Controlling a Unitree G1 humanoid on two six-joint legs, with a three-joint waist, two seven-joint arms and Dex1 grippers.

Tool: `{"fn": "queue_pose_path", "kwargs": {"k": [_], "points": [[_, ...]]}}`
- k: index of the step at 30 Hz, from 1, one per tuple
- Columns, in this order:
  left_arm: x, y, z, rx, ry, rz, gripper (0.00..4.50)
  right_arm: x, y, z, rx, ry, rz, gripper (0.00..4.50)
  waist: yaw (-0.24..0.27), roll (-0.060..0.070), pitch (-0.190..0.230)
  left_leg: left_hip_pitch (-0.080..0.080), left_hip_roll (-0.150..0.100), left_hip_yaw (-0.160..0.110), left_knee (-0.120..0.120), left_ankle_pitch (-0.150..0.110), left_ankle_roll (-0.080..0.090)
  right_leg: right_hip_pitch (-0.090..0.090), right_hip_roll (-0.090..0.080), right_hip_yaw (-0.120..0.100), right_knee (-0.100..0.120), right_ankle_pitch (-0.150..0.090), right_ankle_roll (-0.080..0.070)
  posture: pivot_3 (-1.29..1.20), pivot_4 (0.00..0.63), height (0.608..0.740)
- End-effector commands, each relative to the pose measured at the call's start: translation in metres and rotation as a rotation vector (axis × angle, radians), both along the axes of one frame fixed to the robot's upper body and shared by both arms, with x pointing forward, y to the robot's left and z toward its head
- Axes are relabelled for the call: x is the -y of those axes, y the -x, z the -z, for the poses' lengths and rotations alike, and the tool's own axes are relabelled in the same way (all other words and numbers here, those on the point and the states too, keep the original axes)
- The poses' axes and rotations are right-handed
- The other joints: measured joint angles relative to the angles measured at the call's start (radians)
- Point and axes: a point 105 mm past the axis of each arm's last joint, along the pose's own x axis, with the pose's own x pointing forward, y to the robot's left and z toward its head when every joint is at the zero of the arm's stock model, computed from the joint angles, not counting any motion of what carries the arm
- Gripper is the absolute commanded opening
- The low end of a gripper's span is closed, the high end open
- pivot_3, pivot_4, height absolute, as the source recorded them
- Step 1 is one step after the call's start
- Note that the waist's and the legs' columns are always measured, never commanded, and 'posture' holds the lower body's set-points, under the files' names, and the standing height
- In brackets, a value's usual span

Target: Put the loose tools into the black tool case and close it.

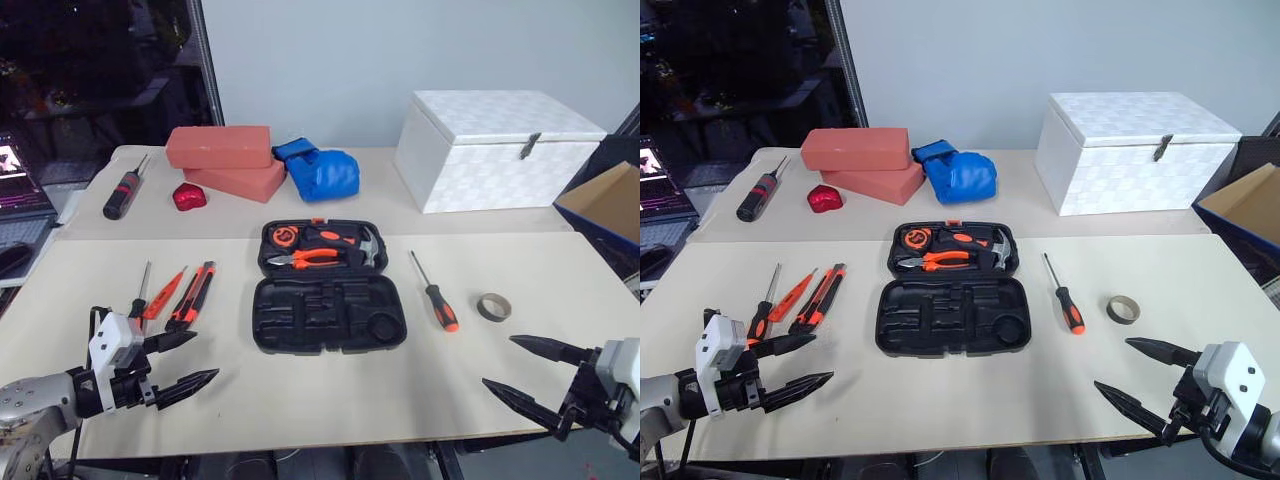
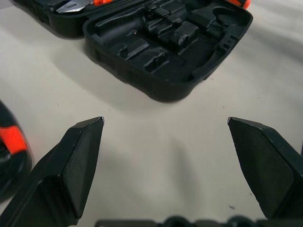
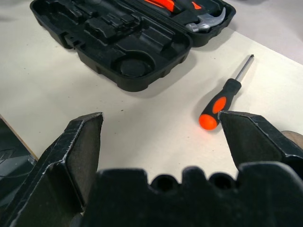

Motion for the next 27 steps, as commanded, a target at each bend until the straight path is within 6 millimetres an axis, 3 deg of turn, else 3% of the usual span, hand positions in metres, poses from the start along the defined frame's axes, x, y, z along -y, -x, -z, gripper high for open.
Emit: {"fn": "queue_pose_path", "kwargs": {"k": [1,4,7,11,14,17,23,27], "points": [[0.006,-0.008,-0.015,0.045,0.040,-0.029,4.50,-0.001,-0.003,-0.007,0.052,0.021,-0.050,4.48,0.000,0.000,0.000,0.000,0.000,0.000,0.000,0.000,0.000,0.000,0.000,0.000,0.000,0.000,0.000,0.00,0.150,0.736],[0.000,-0.026,-0.031,0.091,0.130,-0.214,4.50,-0.014,-0.007,-0.013,0.097,-0.032,-0.139,4.48,0.003,-0.004,-0.001,0.000,-0.002,0.002,0.000,0.000,0.000,0.001,-0.004,0.000,0.001,0.000,0.000,0.00,0.150,0.736],[-0.027,-0.046,-0.040,0.159,0.095,-0.453,4.50,-0.035,-0.007,-0.026,0.172,-0.060,-0.254,4.48,0.011,-0.011,0.001,0.000,-0.013,0.005,0.003,-0.001,0.000,0.001,-0.014,0.003,0.018,0.004,0.007,0.00,0.150,0.736],[-0.083,-0.053,-0.041,0.049,0.022,-0.754,4.50,-0.071,-0.006,-0.044,0.199,-0.100,-0.461,4.48,0.018,-0.012,0.002,0.005,-0.014,0.001,0.002,-0.003,0.001,-0.001,-0.011,0.004,0.033,-0.001,0.010,0.00,0.150,0.736],[-0.112,-0.050,-0.041,-0.019,-0.050,-0.889,4.50,-0.087,-0.006,-0.051,0.202,-0.108,-0.563,4.48,0.024,-0.015,0.005,0.010,-0.014,-0.005,-0.001,-0.003,0.002,-0.001,-0.007,0.004,0.037,-0.004,0.007,0.00,0.150,0.736],[-0.115,-0.048,-0.036,-0.076,-0.100,-0.904,4.50,-0.096,-0.009,-0.053,0.208,-0.091,-0.616,4.48,0.028,-0.016,0.005,0.012,-0.014,-0.007,-0.002,-0.003,0.002,0.001,-0.006,0.004,0.036,-0.005,0.006,0.00,0.150,0.736],[-0.106,-0.041,-0.009,-0.224,-0.160,-0.897,4.50,-0.105,-0.020,-0.061,0.236,-0.087,-0.633,4.48,0.037,-0.021,0.007,0.010,-0.016,-0.005,0.001,-0.006,-0.004,0.001,-0.010,0.004,0.034,-0.004,0.006,0.00,0.150,0.736],[-0.106,-0.035,0.005,-0.283,-0.166,-0.901,3.38,-0.109,-0.023,-0.064,0.239,-0.081,-0.630,4.50,0.040,-0.024,0.008,0.011,-0.016,-0.004,0.001,-0.007,-0.004,0.001,-0.010,0.004,0.035,-0.004,0.006,0.00,0.150,0.736]]}}
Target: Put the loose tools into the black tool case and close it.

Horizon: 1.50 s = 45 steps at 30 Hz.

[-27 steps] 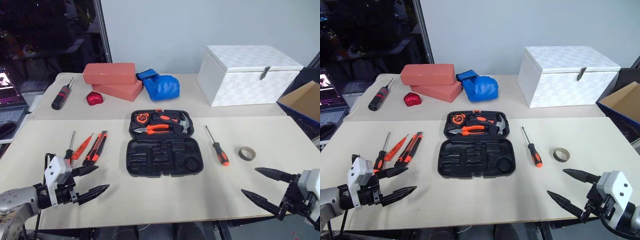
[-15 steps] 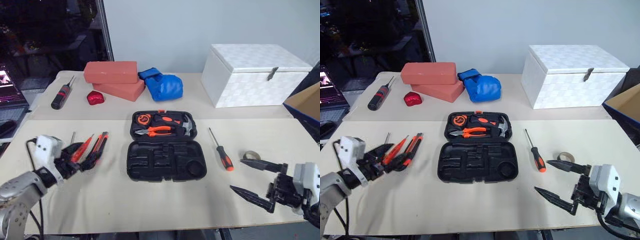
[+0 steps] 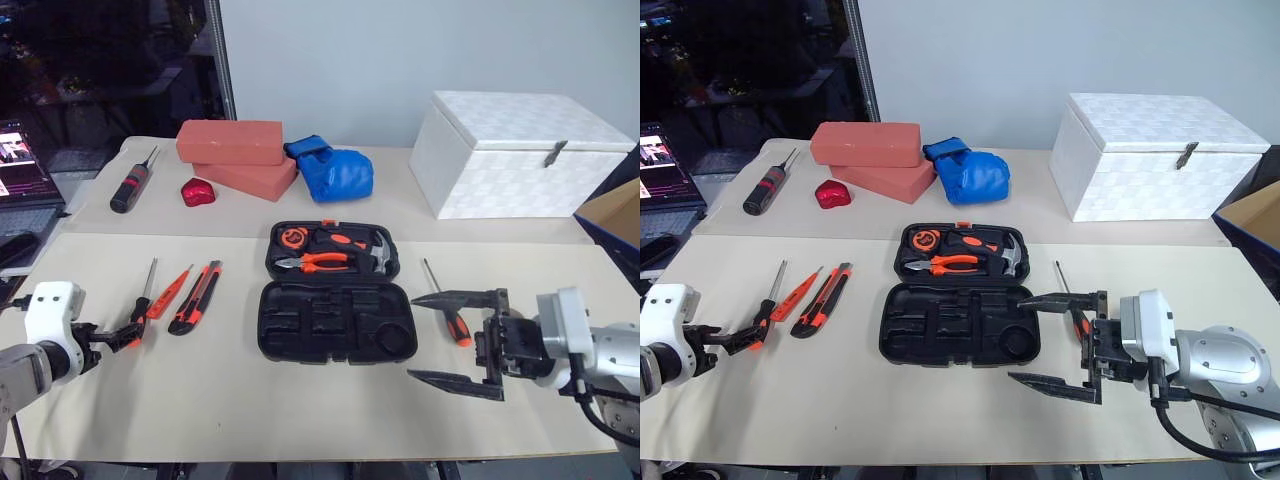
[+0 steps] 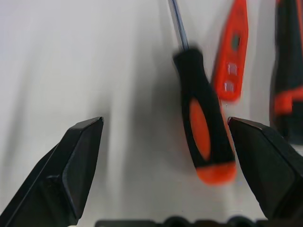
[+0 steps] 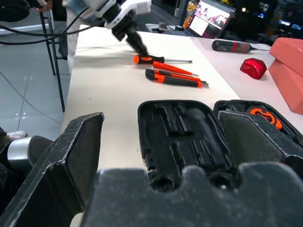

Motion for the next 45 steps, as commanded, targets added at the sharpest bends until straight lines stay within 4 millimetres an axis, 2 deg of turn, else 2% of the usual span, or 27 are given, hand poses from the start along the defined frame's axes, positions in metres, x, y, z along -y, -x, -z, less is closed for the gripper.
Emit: {"fn": "queue_pose_path", "kwargs": {"k": [1,2,4,6,7,10,12,14,17,18,20,23,24,28,33,41,45], "points": [[-0.001,0.005,0.006,-0.028,-0.009,-0.007,3.04,-0.004,-0.001,-0.006,0.019,0.004,-0.002,4.50,0.001,0.000,0.000,0.000,0.000,0.000,0.000,0.000,0.000,0.000,0.000,0.000,0.000,0.000,0.000,0.00,0.150,0.736],[0.000,0.005,0.007,-0.025,-0.003,-0.005,2.56,-0.005,-0.001,-0.007,0.019,0.003,-0.001,4.50,0.000,0.000,0.000,0.001,0.000,0.000,-0.001,0.000,0.000,0.000,0.000,0.000,0.001,0.000,0.000,0.00,0.150,0.736],[0.001,0.004,0.006,-0.007,0.006,0.005,1.88,-0.007,-0.002,-0.007,0.021,0.003,0.000,4.50,-0.003,0.000,0.000,0.002,0.000,0.000,-0.002,0.000,0.000,0.000,0.000,0.000,0.001,0.000,0.000,0.00,0.150,0.736],[-0.002,0.000,-0.011,0.110,0.014,0.022,1.15,-0.008,-0.003,-0.008,0.022,-0.003,0.005,4.50,-0.006,0.000,0.000,0.002,0.001,0.000,-0.002,0.000,0.000,-0.001,0.001,0.000,0.002,0.000,-0.001,0.00,0.150,0.736],[-0.005,-0.002,-0.023,0.178,0.004,0.029,0.93,-0.008,-0.003,-0.008,0.021,-0.007,0.009,4.50,-0.006,0.000,0.000,0.002,0.001,0.000,-0.002,0.000,0.000,-0.001,0.001,0.000,0.003,0.000,-0.001,0.00,0.150,0.736],[-0.004,-0.007,-0.061,0.350,-0.092,0.154,0.93,-0.006,-0.004,-0.008,0.013,-0.022,0.040,4.50,-0.005,-0.004,0.002,0.001,0.001,0.000,-0.002,0.000,0.000,-0.001,0.001,0.000,0.003,0.000,-0.001,0.00,0.150,0.736],[0.007,-0.012,-0.075,0.394,-0.142,0.272,0.93,-0.003,-0.004,-0.008,0.008,-0.030,0.063,4.50,-0.001,-0.005,0.002,0.001,0.001,0.000,-0.001,0.000,0.000,-0.001,0.000,-0.001,0.002,0.000,-0.001,0.00,0.150,0.736],[0.059,-0.017,-0.085,0.395,-0.224,0.651,0.93,0.002,-0.003,-0.007,-0.005,-0.044,0.116,4.50,0.011,-0.005,0.003,0.000,0.000,0.002,-0.001,0.000,0.000,-0.001,-0.002,-0.001,-0.001,0.000,-0.001,0.00,0.150,0.736],[0.110,-0.015,-0.080,0.343,-0.282,1.062,0.93,0.009,-0.001,-0.003,-0.019,-0.044,0.191,4.50,0.034,-0.002,0.004,-0.001,-0.001,0.005,-0.001,-0.001,-0.002,-0.003,-0.005,-0.001,-0.005,0.000,-0.001,0.00,0.150,0.736],[0.127,-0.023,-0.077,0.339,-0.315,1.183,0.93,0.014,0.002,0.000,-0.026,-0.032,0.224,4.50,0.038,-0.001,0.004,-0.002,-0.002,0.006,-0.001,-0.001,-0.003,-0.003,-0.006,-0.001,-0.006,0.000,-0.001,0.00,0.150,0.736],[0.153,-0.040,-0.074,0.333,-0.368,1.340,0.93,0.022,0.005,0.004,-0.040,-0.004,0.281,4.50,0.054,0.000,0.004,-0.006,-0.002,0.008,0.001,-0.001,-0.002,0.000,-0.006,-0.001,-0.006,0.000,-0.001,0.00,0.150,0.736],[0.181,-0.065,-0.066,0.309,-0.444,1.487,0.93,0.029,0.008,0.006,-0.049,0.028,0.334,4.50,0.053,0.000,0.004,-0.012,0.001,0.006,0.007,0.000,-0.001,-0.001,-0.001,-0.001,-0.003,0.002,0.003,0.00,0.150,0.736],[0.190,-0.073,-0.064,0.305,-0.460,1.523,0.93,0.032,0.009,0.006,-0.051,0.039,0.349,4.50,0.046,0.000,0.004,-0.012,0.001,0.005,0.008,0.004,0.006,-0.001,0.000,-0.001,-0.003,0.002,0.004,0.00,0.150,0.736],[0.220,-0.099,-0.054,0.221,-0.475,1.565,0.93,0.042,0.013,0.005,-0.035,0.078,0.386,4.50,0.034,0.000,0.004,-0.013,0.001,0.001,0.012,0.004,0.008,0.000,0.003,0.001,-0.001,0.003,0.006,0.00,0.150,0.736],[0.231,-0.108,-0.040,0.098,-0.494,1.573,0.93,0.049,0.012,0.001,-0.009,0.104,0.406,4.50,0.021,0.000,0.004,-0.014,0.001,-0.003,0.013,0.004,0.008,0.000,0.007,0.005,-0.001,0.003,0.006,0.00,0.150,0.736],[0.229,-0.112,-0.022,-0.014,-0.516,1.522,0.93,0.039,0.013,-0.008,0.016,0.099,0.381,4.50,0.020,0.000,0.004,-0.015,0.001,-0.010,0.014,0.004,0.009,0.001,0.012,0.006,0.001,0.003,0.007,0.00,0.150,0.736],[0.228,-0.112,-0.024,-0.032,-0.485,1.487,0.93,0.036,0.014,-0.009,0.020,0.100,0.375,4.50,0.018,0.000,0.004,-0.015,0.001,-0.012,0.015,0.005,0.009,0.002,0.012,0.007,0.001,0.003,0.007,0.00,0.150,0.736]]}}
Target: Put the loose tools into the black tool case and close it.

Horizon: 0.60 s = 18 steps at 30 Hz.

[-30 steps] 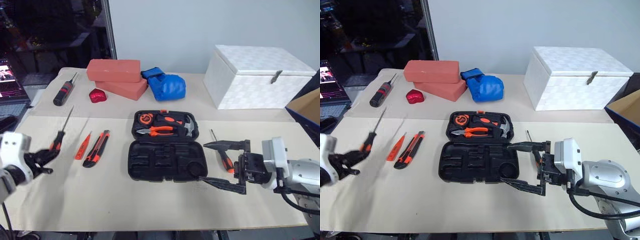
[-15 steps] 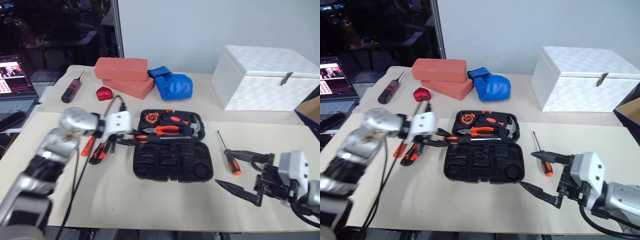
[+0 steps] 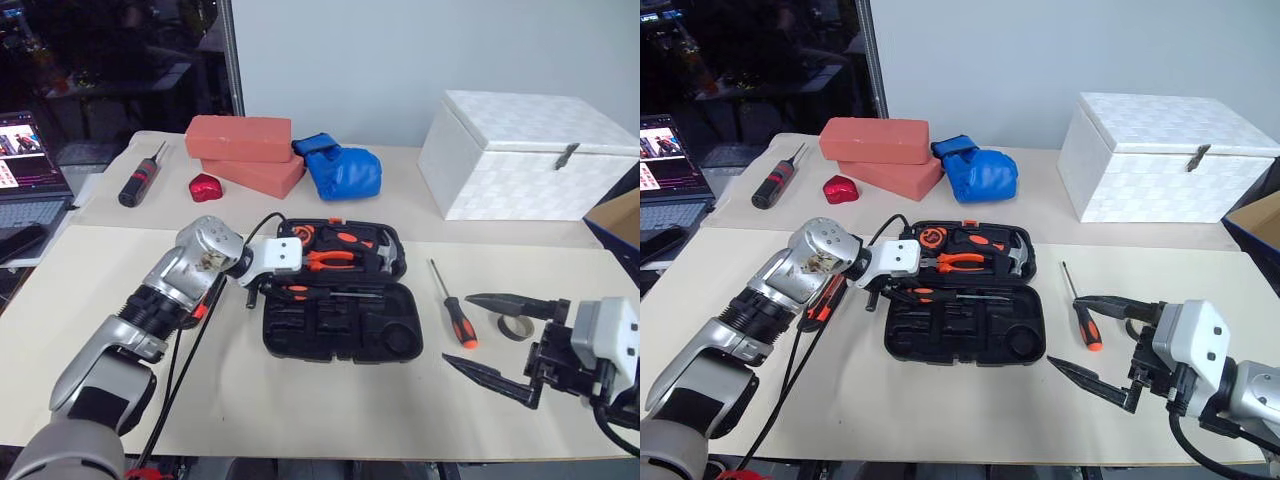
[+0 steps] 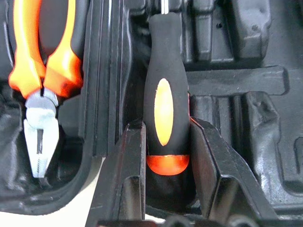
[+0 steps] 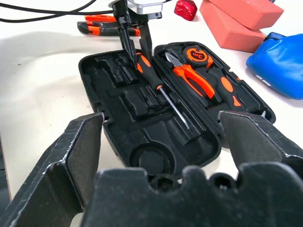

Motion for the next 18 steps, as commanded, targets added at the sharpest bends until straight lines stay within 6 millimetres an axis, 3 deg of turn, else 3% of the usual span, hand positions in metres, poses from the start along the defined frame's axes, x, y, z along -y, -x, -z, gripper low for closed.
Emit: {"fn": "queue_pose_path", "kwargs": {"k": [1,6,8,9,15,18], "points": [[-0.002,-0.004,-0.011,0.027,-0.014,-0.035,0.93,-0.005,0.003,-0.011,0.044,0.003,-0.018,4.50,-0.001,0.000,0.000,0.000,0.000,0.000,0.000,0.000,0.000,0.000,0.000,0.000,0.001,0.000,0.000,0.00,0.150,0.736],[-0.009,-0.009,-0.012,0.052,-0.035,-0.059,0.93,-0.008,0.001,-0.011,0.043,-0.004,-0.030,4.50,-0.001,0.000,0.000,0.001,0.000,-0.001,0.001,0.000,0.000,0.000,0.001,0.000,0.003,0.000,-0.001,0.00,0.150,0.736],[-0.009,-0.014,-0.013,0.077,-0.039,-0.067,1.86,-0.009,0.000,-0.009,0.042,-0.007,-0.033,4.50,-0.001,0.000,0.000,0.001,0.000,-0.001,0.001,0.000,0.000,0.000,0.001,0.000,0.003,-0.001,-0.001,0.00,0.150,0.736],[-0.010,-0.016,-0.014,0.091,-0.044,-0.069,2.05,-0.009,-0.001,-0.009,0.042,-0.008,-0.036,4.50,0.000,0.000,0.000,0.001,0.000,-0.001,0.001,0.000,0.000,0.000,0.001,0.000,0.004,-0.001,-0.001,0.00,0.150,0.736],[0.000,-0.017,-0.034,0.148,0.058,-0.030,4.32,-0.010,-0.001,-0.008,0.041,-0.013,-0.043,4.50,0.000,0.000,0.000,0.002,0.000,-0.002,0.004,0.000,0.000,0.000,0.001,0.000,0.008,-0.001,-0.002,0.00,0.150,0.736],[0.004,-0.003,-0.055,0.076,0.249,-0.043,4.32,-0.011,0.000,-0.008,0.041,-0.022,-0.041,4.50,0.001,0.000,0.000,0.001,0.000,-0.002,0.006,0.000,0.000,0.000,0.001,0.000,0.008,-0.001,-0.001,0.00,0.150,0.736]]}}
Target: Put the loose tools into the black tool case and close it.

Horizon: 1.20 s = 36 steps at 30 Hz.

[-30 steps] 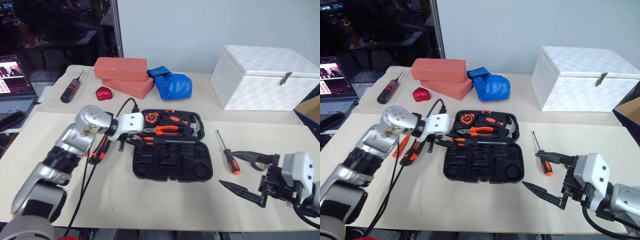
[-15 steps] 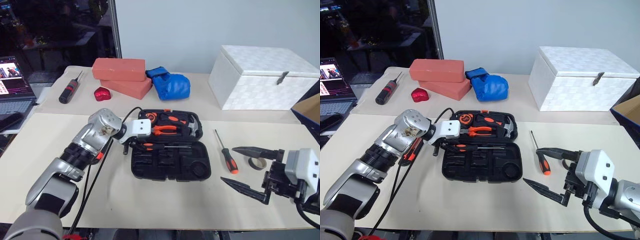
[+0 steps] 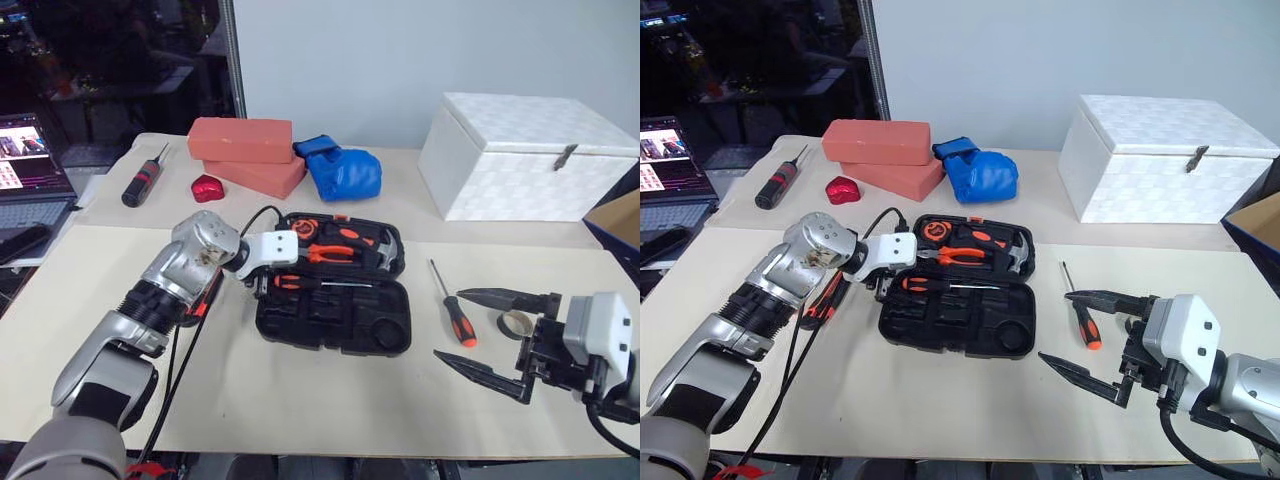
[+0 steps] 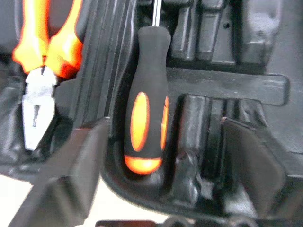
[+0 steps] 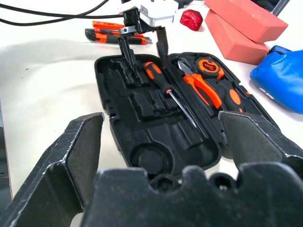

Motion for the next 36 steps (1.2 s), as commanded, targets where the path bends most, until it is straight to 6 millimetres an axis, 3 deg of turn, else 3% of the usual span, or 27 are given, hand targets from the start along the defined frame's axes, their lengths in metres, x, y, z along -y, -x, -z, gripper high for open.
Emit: {"fn": "queue_pose_path", "kwargs": {"k": [1,3,8,10,13,17,21,23,25,27,29,32,36], "points": [[0.011,0.010,-0.041,-0.024,0.263,-0.020,4.10,-0.002,0.003,-0.004,0.018,-0.020,-0.006,4.50,-0.001,0.000,0.000,-0.001,0.000,0.000,0.000,0.000,0.000,0.000,0.000,0.000,0.000,0.000,0.000,0.00,0.150,0.736],[0.015,0.013,-0.043,-0.064,0.394,-0.082,3.67,-0.002,0.003,-0.002,0.016,-0.029,0.005,4.50,-0.001,0.000,0.000,-0.001,0.000,0.000,0.000,0.000,0.000,0.000,0.000,0.000,0.000,-0.002,0.001,0.00,0.150,0.736],[0.029,0.007,-0.030,-0.035,0.577,-0.277,1.83,-0.001,-0.001,0.001,0.006,-0.069,0.061,4.50,-0.001,0.001,0.000,0.000,0.000,-0.001,0.000,0.000,0.000,0.000,0.000,0.000,0.003,-0.003,0.002,0.00,0.150,0.736],[0.034,0.000,-0.015,0.008,0.603,-0.372,1.10,0.002,-0.006,0.005,-0.020,-0.080,0.113,4.50,0.000,0.001,0.000,0.000,-0.001,-0.002,0.001,0.000,0.000,0.001,0.000,0.000,0.004,-0.003,0.002,0.00,0.150,0.736],[0.034,-0.001,0.022,0.001,0.499,-0.466,0.03,0.002,-0.006,0.008,-0.042,-0.085,0.133,4.50,-0.003,0.001,0.000,0.001,-0.001,-0.004,0.003,0.000,0.000,0.004,0.001,0.000,0.004,-0.003,0.002,0.00,0.150,0.736],[0.030,0.017,0.081,-0.071,0.302,-0.481,0.03,0.004,-0.007,0.009,-0.060,-0.078,0.152,4.50,-0.005,0.002,-0.001,0.008,-0.002,-0.004,0.003,0.000,0.000,0.011,0.001,0.000,0.003,-0.004,0.001,0.00,0.150,0.736],[0.032,0.025,0.091,-0.058,0.305,-0.446,0.03,0.010,-0.011,0.009,-0.071,-0.067,0.198,4.50,-0.008,0.009,-0.009,0.016,-0.002,-0.004,0.000,-0.004,-0.006,0.015,0.000,0.001,0.001,-0.005,-0.001,0.00,0.150,0.736],[0.035,0.018,0.075,-0.006,0.394,-0.442,0.03,0.016,-0.014,0.008,-0.041,-0.063,0.243,4.50,-0.007,0.013,-0.012,0.017,-0.002,-0.004,-0.002,-0.004,-0.006,0.015,0.000,0.001,0.001,-0.005,-0.001,0.00,0.150,0.736],[0.045,0.016,0.035,0.040,0.602,-0.385,0.03,0.020,-0.019,0.010,-0.030,-0.056,0.303,4.50,-0.005,0.014,-0.012,0.017,-0.002,-0.004,-0.003,-0.004,-0.006,0.015,0.000,0.000,0.001,-0.006,-0.002,0.00,0.150,0.736],[0.045,0.024,0.000,0.065,0.742,-0.280,0.03,0.026,-0.028,0.012,-0.028,-0.051,0.392,4.50,-0.005,0.013,-0.011,0.016,-0.002,-0.004,-0.004,-0.004,-0.006,0.013,0.000,0.000,0.001,-0.006,-0.002,0.00,0.150,0.736],[0.042,0.040,-0.013,-0.030,0.789,-0.173,0.03,0.042,-0.037,0.025,-0.078,0.076,0.541,4.50,-0.006,0.012,-0.010,0.012,-0.002,-0.004,-0.004,-0.004,-0.006,0.011,0.001,0.000,0.001,-0.006,-0.002,0.00,0.150,0.736],[0.041,0.065,-0.024,-0.144,0.802,-0.051,0.75,0.057,-0.043,0.044,-0.234,0.099,0.606,4.50,-0.007,0.012,-0.009,0.012,-0.002,-0.004,-0.004,-0.004,-0.006,0.010,0.000,0.001,0.000,-0.006,-0.002,0.00,0.150,0.736],[0.043,0.094,-0.031,-0.206,0.741,0.085,2.24,0.067,-0.061,0.064,-0.379,0.046,0.651,4.50,-0.006,0.014,-0.008,0.012,-0.002,-0.004,-0.004,0.000,0.000,0.011,0.000,0.001,-0.001,-0.007,-0.002,0.00,0.150,0.736]]}}
